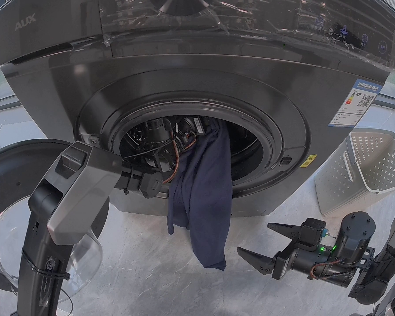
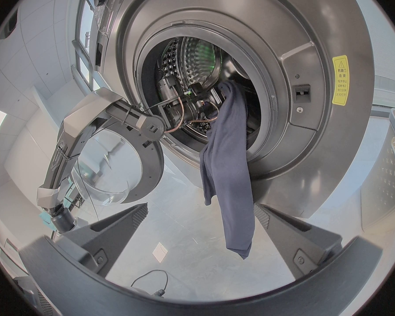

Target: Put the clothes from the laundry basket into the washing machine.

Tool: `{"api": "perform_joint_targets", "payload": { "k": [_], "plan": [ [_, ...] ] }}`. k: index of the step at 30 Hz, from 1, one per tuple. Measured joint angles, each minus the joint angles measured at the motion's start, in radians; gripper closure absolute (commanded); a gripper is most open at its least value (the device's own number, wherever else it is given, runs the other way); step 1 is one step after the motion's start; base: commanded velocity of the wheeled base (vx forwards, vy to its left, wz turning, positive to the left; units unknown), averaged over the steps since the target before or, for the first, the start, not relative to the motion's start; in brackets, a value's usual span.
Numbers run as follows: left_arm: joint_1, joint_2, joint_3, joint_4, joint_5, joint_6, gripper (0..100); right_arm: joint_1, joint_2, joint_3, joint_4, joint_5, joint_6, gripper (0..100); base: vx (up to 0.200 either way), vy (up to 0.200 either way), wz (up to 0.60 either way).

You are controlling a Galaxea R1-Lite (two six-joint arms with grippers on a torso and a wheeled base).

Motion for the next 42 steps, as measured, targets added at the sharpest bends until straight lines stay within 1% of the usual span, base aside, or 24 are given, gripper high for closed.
{"api": "perform_joint_targets", "payload": {
  "k": [4, 7, 15, 19, 20, 24, 28, 36, 39, 42],
  "plan": [
    [-0.003, -0.019, 0.092, -0.001, -0.010, 0.000, 0, 0.002, 0.000, -0.001, 0.000, 0.000, 0.000, 0, 0.000, 0.000, 0.00],
    [-0.004, -0.044, 0.167, -0.002, -0.028, 0.000, 0, 0.003, 0.000, -0.002, 0.000, 0.000, 0.000, 0, 0.000, 0.000, 0.00],
    [-0.023, -0.136, 0.407, -0.002, -0.108, 0.001, 0, 0.012, 0.001, -0.005, 0.000, -0.001, -0.001, 0, 0.000, 0.000, 0.00],
    [-0.040, -0.154, 0.477, -0.003, -0.155, 0.006, 0, 0.018, 0.002, -0.006, 0.000, -0.002, 0.000, 0, 0.000, 0.000, 0.00],
    [-0.043, -0.152, 0.486, -0.003, -0.158, 0.008, 100, 0.020, 0.003, -0.006, 0.000, -0.002, 0.000, 0, 0.000, 0.000, 0.00],
    [-0.047, -0.141, 0.492, -0.004, -0.162, 0.015, 100, 0.024, 0.006, -0.008, 0.000, -0.002, 0.000, 0, 0.000, 0.000, 0.00],
    [-0.047, -0.118, 0.469, -0.003, -0.165, 0.019, 100, 0.030, 0.013, -0.012, 0.000, -0.003, 0.001, 0, 0.000, 0.000, 0.00],
    [-0.047, -0.074, 0.354, 0.007, -0.151, 0.011, 100, 0.034, 0.024, -0.020, 0.000, -0.003, 0.001, 0, 0.000, 0.000, 0.00],
    [-0.046, -0.061, 0.288, 0.010, -0.127, -0.001, 100, 0.034, 0.025, -0.021, 0.000, -0.004, 0.001, 0, 0.000, 0.000, 0.00],
    [-0.042, -0.050, 0.211, 0.016, -0.100, -0.025, 100, 0.034, 0.026, -0.022, 0.000, -0.004, 0.001, 0, 0.000, 0.000, 0.00]
  ]
}}
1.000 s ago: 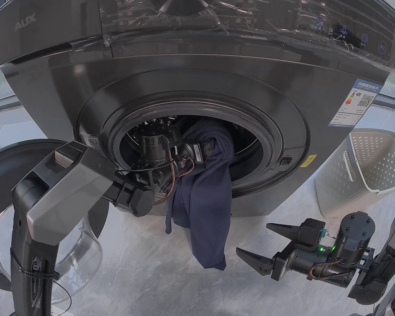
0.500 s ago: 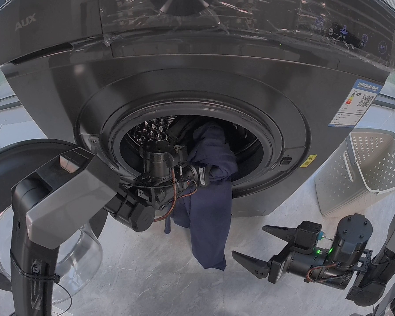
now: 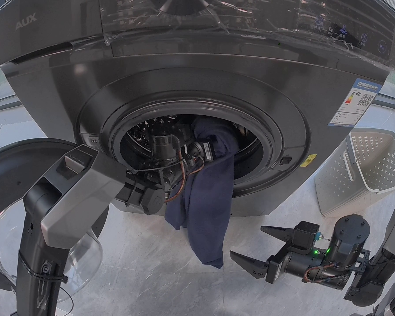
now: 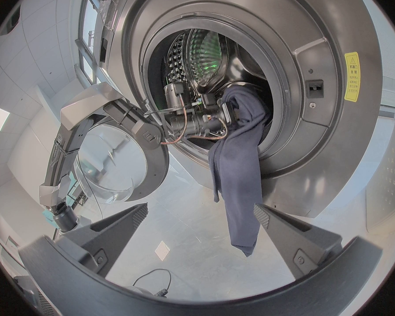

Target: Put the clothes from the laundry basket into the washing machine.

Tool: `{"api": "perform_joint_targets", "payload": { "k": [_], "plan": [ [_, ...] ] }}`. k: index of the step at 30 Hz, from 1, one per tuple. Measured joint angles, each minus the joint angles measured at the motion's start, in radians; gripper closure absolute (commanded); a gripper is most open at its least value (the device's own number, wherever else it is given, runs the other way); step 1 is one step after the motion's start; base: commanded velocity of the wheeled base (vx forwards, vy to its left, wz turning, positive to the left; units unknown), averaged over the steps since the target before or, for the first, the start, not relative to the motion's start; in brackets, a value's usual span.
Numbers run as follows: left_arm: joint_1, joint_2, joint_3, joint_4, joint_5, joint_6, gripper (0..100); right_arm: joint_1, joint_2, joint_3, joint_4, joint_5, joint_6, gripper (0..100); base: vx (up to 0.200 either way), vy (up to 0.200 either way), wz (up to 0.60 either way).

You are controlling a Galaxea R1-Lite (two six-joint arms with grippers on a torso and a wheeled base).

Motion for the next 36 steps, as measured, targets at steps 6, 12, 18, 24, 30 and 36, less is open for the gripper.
{"api": "perform_joint_targets", "payload": {
  "k": [6, 12, 18, 24, 30, 36],
  "plan": [
    [0.007, 0.021, -0.124, 0.007, 0.049, -0.031, 0, 0.000, 0.001, 0.000, 0.000, 0.000, 0.001, 0, 0.000, 0.000, 0.00],
    [0.008, 0.020, -0.107, 0.000, 0.058, -0.035, 0, 0.000, 0.001, 0.000, 0.000, 0.000, 0.002, 0, 0.000, 0.000, 0.00],
    [-0.001, -0.033, 0.041, 0.000, 0.046, -0.029, 0, 0.001, 0.001, 0.002, 0.000, 0.000, 0.001, 0, 0.000, 0.000, 0.00],
    [-0.011, -0.107, 0.238, 0.001, -0.011, -0.006, 0, 0.004, 0.001, 0.001, 0.000, 0.000, 0.001, 0, 0.000, 0.000, 0.00],
    [-0.016, -0.119, 0.306, -0.005, -0.038, 0.010, 100, 0.011, 0.001, 0.001, 0.000, -0.001, 0.001, 0, 0.000, 0.000, 0.00],
    [-0.015, -0.064, 0.232, -0.004, -0.043, 0.027, 100, 0.015, 0.001, 0.001, 0.000, -0.001, 0.001, 0, 0.000, 0.000, 0.00]
  ]
}}
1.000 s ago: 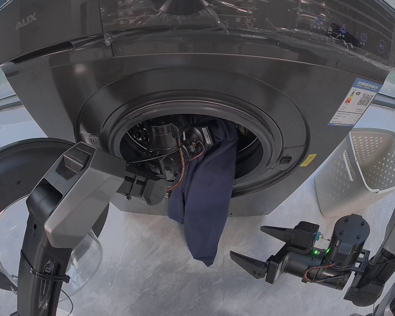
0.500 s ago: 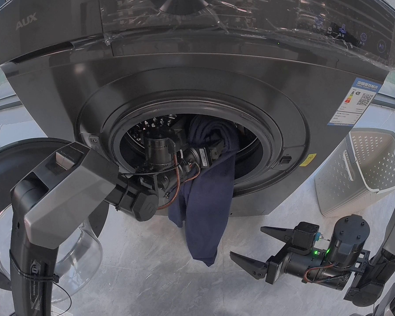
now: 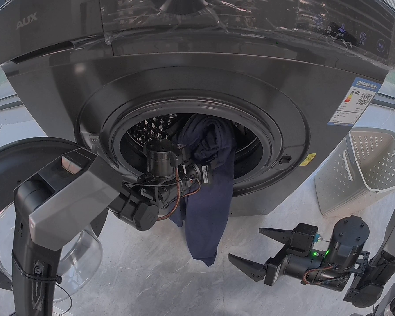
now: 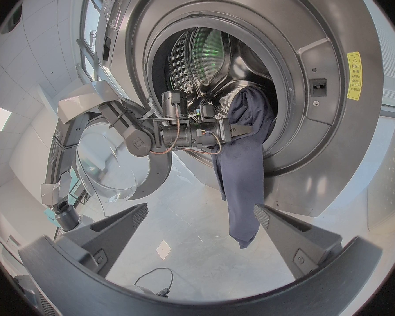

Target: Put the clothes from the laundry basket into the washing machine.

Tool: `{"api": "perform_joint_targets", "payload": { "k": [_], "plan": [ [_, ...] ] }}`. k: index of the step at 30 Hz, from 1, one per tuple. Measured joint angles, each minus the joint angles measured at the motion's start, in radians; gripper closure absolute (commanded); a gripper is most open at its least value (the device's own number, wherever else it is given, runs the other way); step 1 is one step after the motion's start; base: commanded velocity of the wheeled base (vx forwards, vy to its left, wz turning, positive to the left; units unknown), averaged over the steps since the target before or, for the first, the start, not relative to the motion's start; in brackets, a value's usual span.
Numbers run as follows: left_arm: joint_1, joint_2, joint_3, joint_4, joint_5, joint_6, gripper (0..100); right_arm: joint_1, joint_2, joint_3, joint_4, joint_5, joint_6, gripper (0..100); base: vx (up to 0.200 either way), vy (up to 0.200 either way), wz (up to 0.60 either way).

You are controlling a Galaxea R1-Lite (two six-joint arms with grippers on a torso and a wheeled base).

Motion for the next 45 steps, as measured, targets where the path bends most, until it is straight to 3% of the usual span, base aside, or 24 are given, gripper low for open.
{"api": "perform_joint_targets", "payload": {
  "k": [9, 19, 20, 29, 43, 44, 45],
  "plan": [
    [0.014, 0.060, -0.180, 0.018, 0.028, -0.007, 100, 0.002, 0.003, -0.003, 0.000, 0.001, 0.000, 0, 0.000, 0.000, 0.00],
    [0.022, 0.081, -0.383, 0.036, 0.106, -0.047, 100, 0.001, 0.006, -0.010, 0.000, 0.001, 0.001, 0, 0.000, 0.000, 0.00],
    [0.022, 0.082, -0.390, 0.035, 0.109, -0.048, 0, 0.000, 0.006, -0.010, 0.000, 0.001, 0.001, 0, 0.000, 0.000, 0.00],
    [0.007, 0.044, -0.278, 0.027, 0.113, -0.052, 0, 0.001, 0.007, -0.009, 0.000, 0.002, 0.001, 0, 0.000, 0.000, 0.00],
    [-0.029, -0.096, 0.142, 0.033, 0.043, -0.039, 0, 0.002, 0.009, -0.008, 0.000, 0.002, 0.001, 0, 0.000, 0.000, 0.00],
    [-0.031, -0.095, 0.150, 0.033, 0.038, -0.038, 100, 0.002, 0.010, -0.009, 0.000, 0.002, 0.001, 0, 0.000, 0.000, 0.00],
    [-0.031, -0.091, 0.152, 0.033, 0.034, -0.035, 100, 0.002, 0.010, -0.009, 0.000, 0.002, 0.001, 0, 0.000, 0.000, 0.00]
  ]
}}
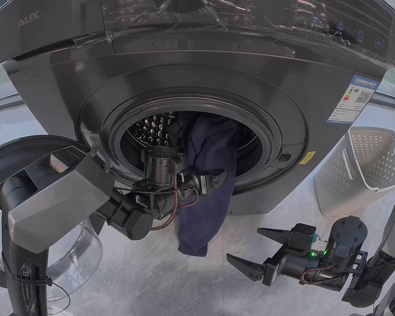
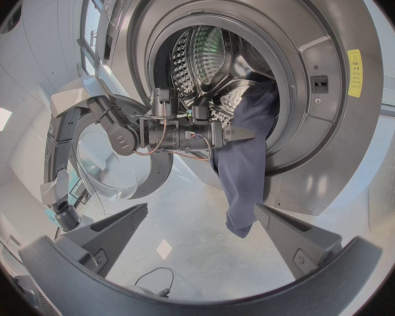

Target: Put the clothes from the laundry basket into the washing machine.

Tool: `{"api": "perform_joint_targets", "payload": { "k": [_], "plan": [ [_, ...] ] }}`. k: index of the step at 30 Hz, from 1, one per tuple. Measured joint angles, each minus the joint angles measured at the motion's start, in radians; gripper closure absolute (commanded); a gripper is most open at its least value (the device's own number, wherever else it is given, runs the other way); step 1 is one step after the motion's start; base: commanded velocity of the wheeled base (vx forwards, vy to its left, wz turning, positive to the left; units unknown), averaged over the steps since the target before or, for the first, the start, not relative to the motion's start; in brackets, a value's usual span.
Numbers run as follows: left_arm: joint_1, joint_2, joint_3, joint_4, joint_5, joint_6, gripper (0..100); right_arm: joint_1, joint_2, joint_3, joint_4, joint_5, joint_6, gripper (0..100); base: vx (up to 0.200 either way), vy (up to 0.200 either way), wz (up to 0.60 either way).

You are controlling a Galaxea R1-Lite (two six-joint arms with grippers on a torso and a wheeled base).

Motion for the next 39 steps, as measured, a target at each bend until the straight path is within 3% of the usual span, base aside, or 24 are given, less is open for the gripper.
{"api": "perform_joint_targets", "payload": {
  "k": [5, 10, 21, 29, 30, 35, 39],
  "plan": [
    [0.006, 0.038, -0.031, -0.001, -0.006, 0.022, 100, 0.000, 0.002, -0.002, 0.000, 0.000, 0.000, 0, 0.000, 0.000, 0.00],
    [0.014, 0.072, -0.101, 0.001, -0.007, 0.023, 100, -0.001, 0.004, -0.003, 0.000, 0.000, 0.000, 0, 0.000, 0.000, 0.00],
    [0.027, 0.115, -0.369, 0.004, -0.001, -0.010, 100, -0.001, 0.005, -0.006, 0.000, 0.000, 0.000, 0, 0.000, 0.000, 0.00],
    [0.031, 0.182, -0.625, 0.029, 0.041, -0.020, 100, -0.004, 0.005, -0.008, 0.000, 0.000, 0.000, 0, 0.000, 0.000, 0.00],
    [0.032, 0.190, -0.647, 0.030, 0.046, -0.020, 0, -0.005, 0.005, -0.008, 0.000, 0.000, 0.001, 0, 0.000, 0.000, 0.00],
    [0.036, 0.208, -0.664, 0.031, 0.057, -0.023, 0, -0.006, 0.005, -0.009, 0.000, 0.000, 0.001, 0, 0.000, 0.000, 0.00],
    [0.036, 0.187, -0.562, 0.035, 0.060, -0.023, 0, -0.007, 0.005, -0.009, 0.000, 0.000, 0.001, 0, 0.000, 0.000, 0.00]
  ]
}}
